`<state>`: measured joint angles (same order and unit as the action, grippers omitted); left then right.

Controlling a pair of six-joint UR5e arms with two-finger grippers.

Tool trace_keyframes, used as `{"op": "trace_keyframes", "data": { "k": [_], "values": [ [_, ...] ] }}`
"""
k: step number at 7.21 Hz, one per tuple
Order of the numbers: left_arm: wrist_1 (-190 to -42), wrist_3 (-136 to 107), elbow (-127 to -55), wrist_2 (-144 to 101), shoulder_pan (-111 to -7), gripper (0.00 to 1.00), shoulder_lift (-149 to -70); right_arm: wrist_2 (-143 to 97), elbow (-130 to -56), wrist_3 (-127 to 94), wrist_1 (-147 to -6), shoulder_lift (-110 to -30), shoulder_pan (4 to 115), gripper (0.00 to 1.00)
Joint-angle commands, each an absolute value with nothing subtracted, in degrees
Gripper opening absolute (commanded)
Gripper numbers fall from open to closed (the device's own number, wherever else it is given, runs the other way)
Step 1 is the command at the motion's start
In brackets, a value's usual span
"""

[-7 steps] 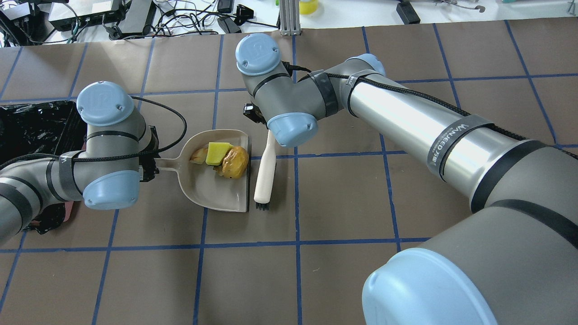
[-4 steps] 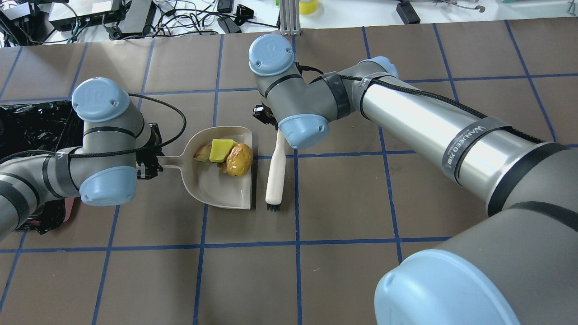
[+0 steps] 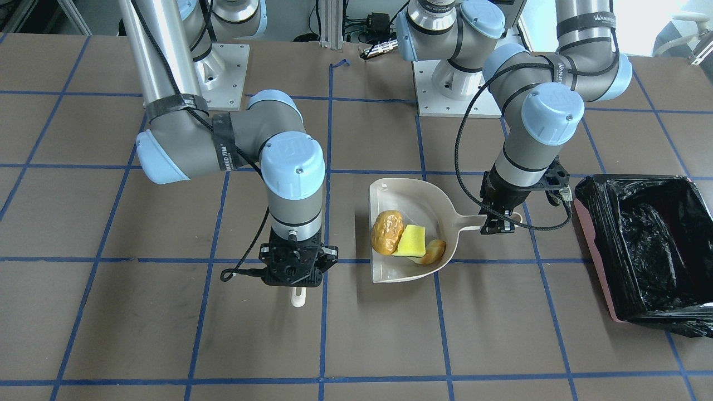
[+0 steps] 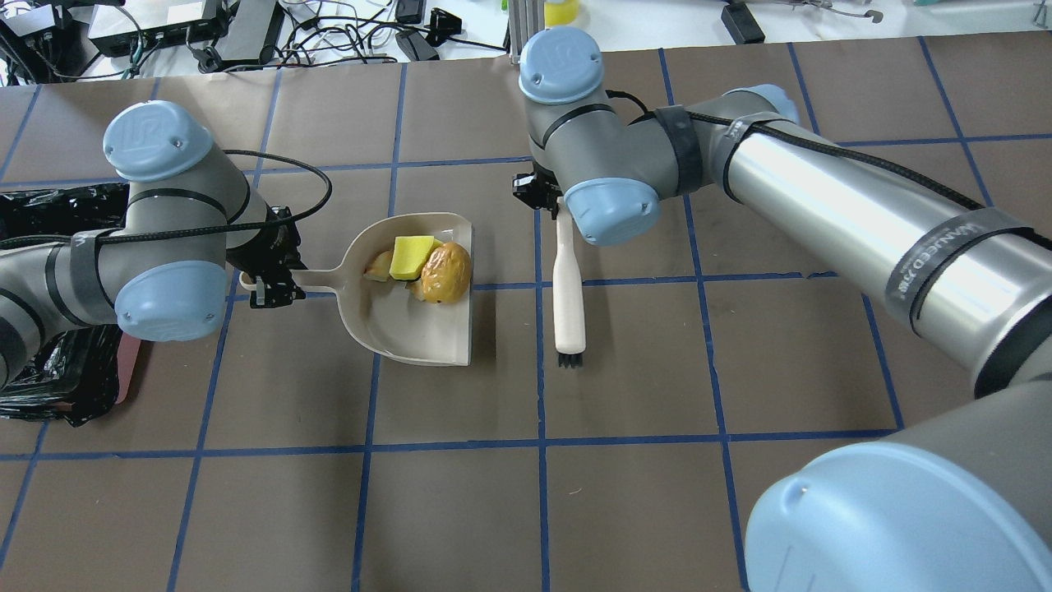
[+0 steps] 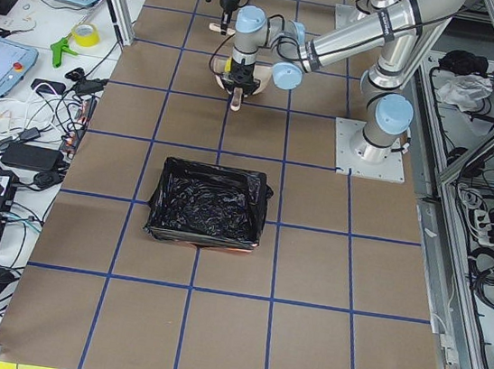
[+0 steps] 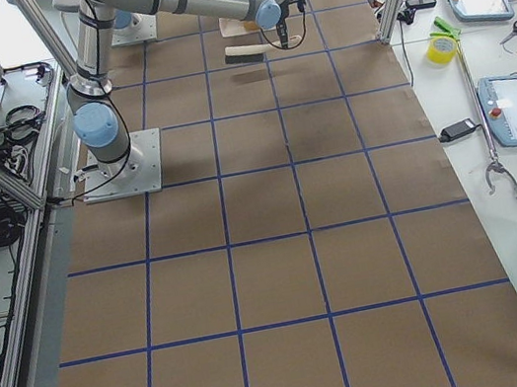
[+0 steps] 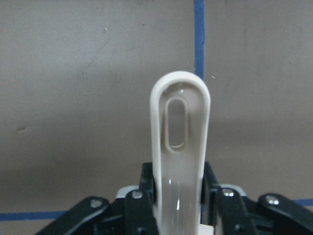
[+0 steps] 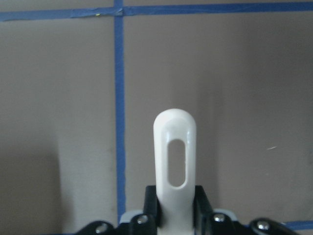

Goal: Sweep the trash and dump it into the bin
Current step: 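Lift the loaded dustpan toward the bin with the left gripper while the right withdraws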

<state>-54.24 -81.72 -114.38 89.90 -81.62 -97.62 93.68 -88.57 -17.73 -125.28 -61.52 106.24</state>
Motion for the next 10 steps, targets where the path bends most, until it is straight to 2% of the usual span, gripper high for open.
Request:
{"op": "trace_keyframes", "data": {
  "k": [1,4,8,10],
  "values": [
    [-58.86,-81.3,-109.54,81.7,-78.33,0.0,-97.56,92.29,-89.21,-6.83,-124.37,-64.68,96.55,0.0],
    [-61.16,-81.3,-104.52,76.12,-75.77,0.0,-97.56,89.49,-85.89,7.41,-125.85,-63.38,81.96,0.0],
    [-64.68,-77.87,-101.78,67.16,-64.28,0.0,-96.33,85.73,-75.87,15.63,-127.44,-52.32,74.2,0.0],
    [-67.04,-72.17,-99.59,67.24,-58.04,0.0,-96.15,85.25,-75.41,13.81,-127.44,-50.89,74.18,0.0]
  ]
}}
